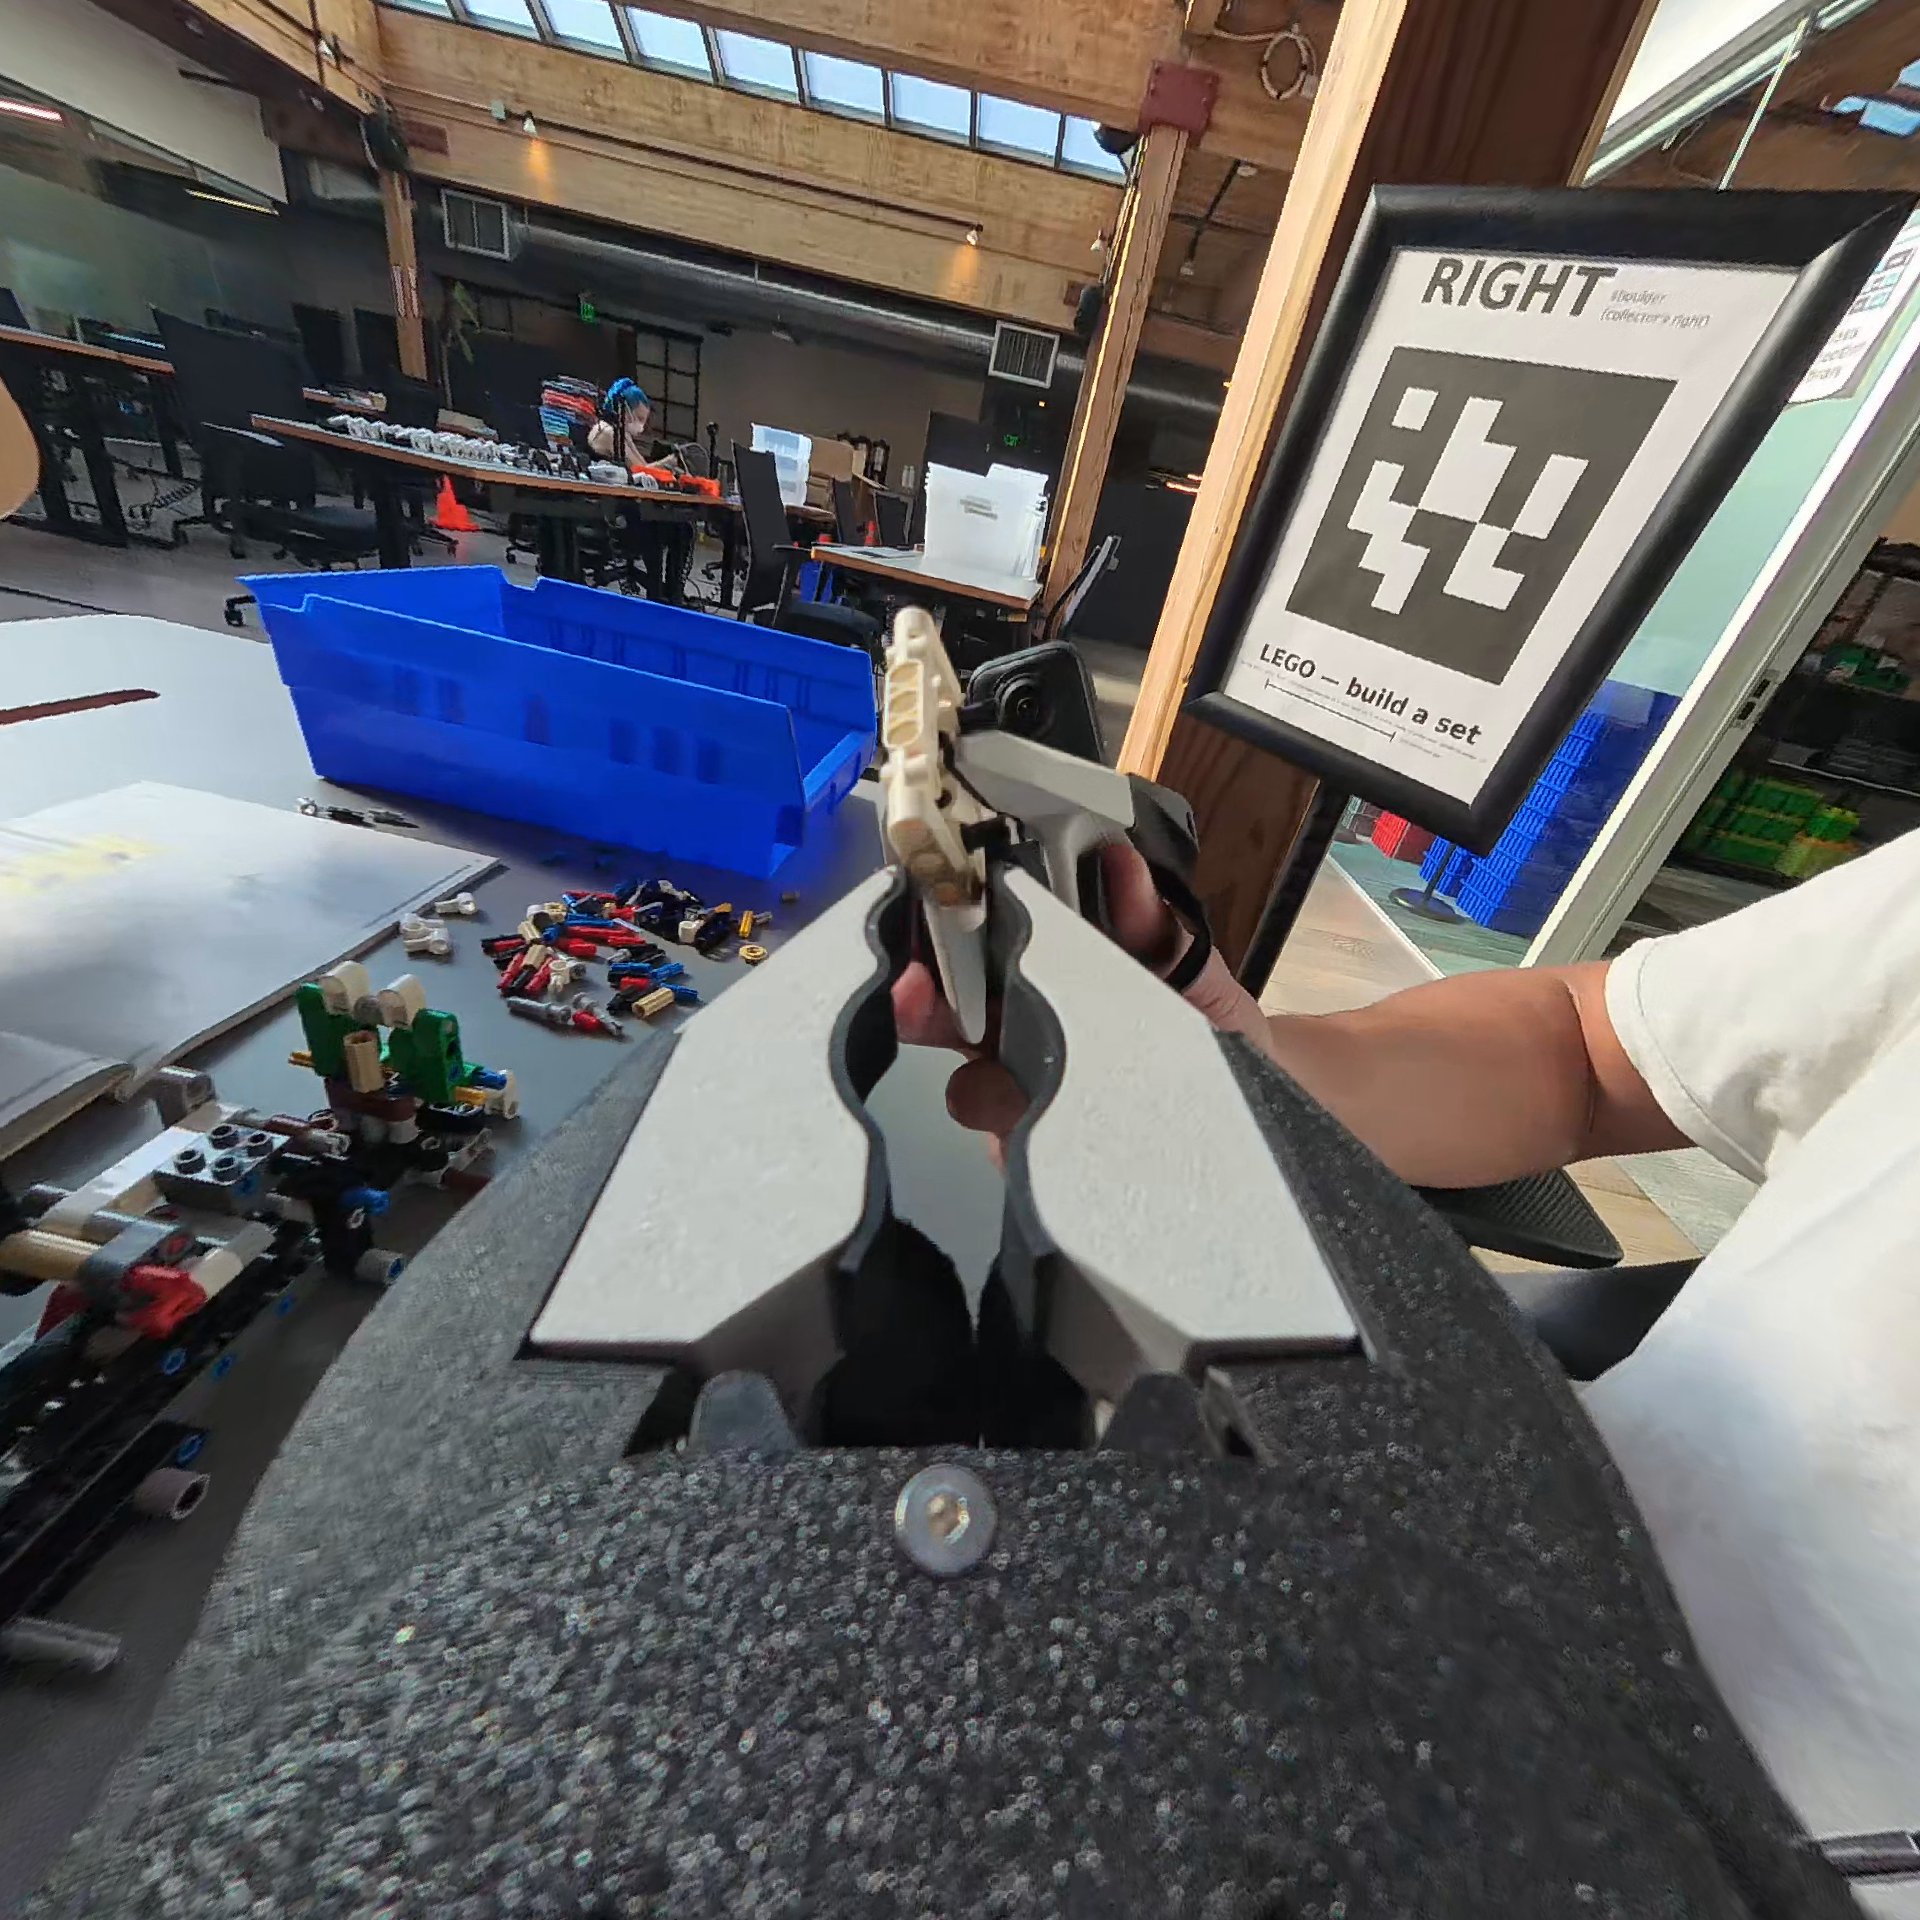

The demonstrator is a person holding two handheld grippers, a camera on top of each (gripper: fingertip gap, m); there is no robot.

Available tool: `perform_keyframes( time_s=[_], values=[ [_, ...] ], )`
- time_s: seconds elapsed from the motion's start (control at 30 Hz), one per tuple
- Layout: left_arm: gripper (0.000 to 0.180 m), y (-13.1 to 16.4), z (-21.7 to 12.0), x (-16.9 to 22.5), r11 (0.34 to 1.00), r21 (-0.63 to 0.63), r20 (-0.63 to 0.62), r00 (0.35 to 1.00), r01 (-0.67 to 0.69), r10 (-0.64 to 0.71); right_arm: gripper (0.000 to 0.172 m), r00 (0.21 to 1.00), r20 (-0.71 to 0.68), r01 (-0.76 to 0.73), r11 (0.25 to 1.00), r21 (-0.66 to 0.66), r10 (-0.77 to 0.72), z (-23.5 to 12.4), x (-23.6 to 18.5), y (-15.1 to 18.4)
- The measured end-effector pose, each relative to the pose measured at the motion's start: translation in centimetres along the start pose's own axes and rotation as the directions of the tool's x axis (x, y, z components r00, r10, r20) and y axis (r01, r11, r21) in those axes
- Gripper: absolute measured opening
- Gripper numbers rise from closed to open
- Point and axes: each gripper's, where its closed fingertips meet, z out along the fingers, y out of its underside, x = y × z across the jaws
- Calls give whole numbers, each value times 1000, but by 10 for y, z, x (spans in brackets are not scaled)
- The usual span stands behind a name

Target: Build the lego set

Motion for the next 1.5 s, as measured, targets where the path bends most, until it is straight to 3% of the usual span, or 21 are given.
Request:
perform_keyframes(
  time_s=[0.27,0.4,0.5,0.57,0.63,0.73,0.8,0.87,0.93,1.0,1.03,1.1,1.2,1.3,1.37,1.5],
  values=[
    [8,0,-2,-2,999,-15,-19,998,52,-52,6,998,13,-68,998,10,68,1,3,5],
    [5,5,-11,-3,984,-173,-89,994,47,-63,10,1000,-19,-4,991,-132,1,-1,7,17],
    [5,15,-29,-9,922,-388,-134,990,-15,-41,35,985,-29,145,904,-403,-171,-8,20,43],
    [6,31,-44,-12,829,-552,-173,985,-86,-13,34,972,20,217,854,-472,-236,-9,16,47],
    [6,38,-52,-17,768,-622,-187,981,-154,45,38,965,58,245,804,-542,-255,-7,11,54],
    [6,46,-58,-15,684,-687,-243,965,-244,101,28,940,49,293,722,-627,-339,-8,19,64],
    [6,47,-57,-13,663,-692,-274,953,-286,126,9,931,46,305,704,-641,-362,-8,19,66],
    [7,44,-53,-16,674,-673,-267,950,-304,161,8,928,18,299,717,-629,-371,-8,21,60],
    [10,30,-44,-23,751,-589,-233,953,-298,195,6,943,-35,253,782,-569,-331,-6,20,46],
    [44,10,-35,-26,856,-431,-203,955,-285,216,6,976,-80,152,900,-409,-201,-2,14,23],
    [49,4,-32,-28,895,-357,-180,960,-269,216,6,989,-72,102,946,-309,-130,0,10,12],
    [43,-1,-25,-28,948,-245,-157,973,-204,169,6,995,-51,79,985,-154,-88,0,7,-1],
    [42,-5,-13,-20,991,-125,-184,983,-41,18,5,996,-48,73,996,-53,-75,2,10,-3],
    [34,-7,-6,-14,996,-72,-213,975,55,-69,6,995,-58,80,996,-38,-82,5,14,6],
    [14,-7,-3,-17,994,-64,-196,975,90,-101,5,997,-45,67,997,-24,-68,7,13,8],
    [7,-11,-2,-18,987,-34,-211,965,154,-158,6,998,-36,43,999,25,-42,8,12,5]
  ],
)
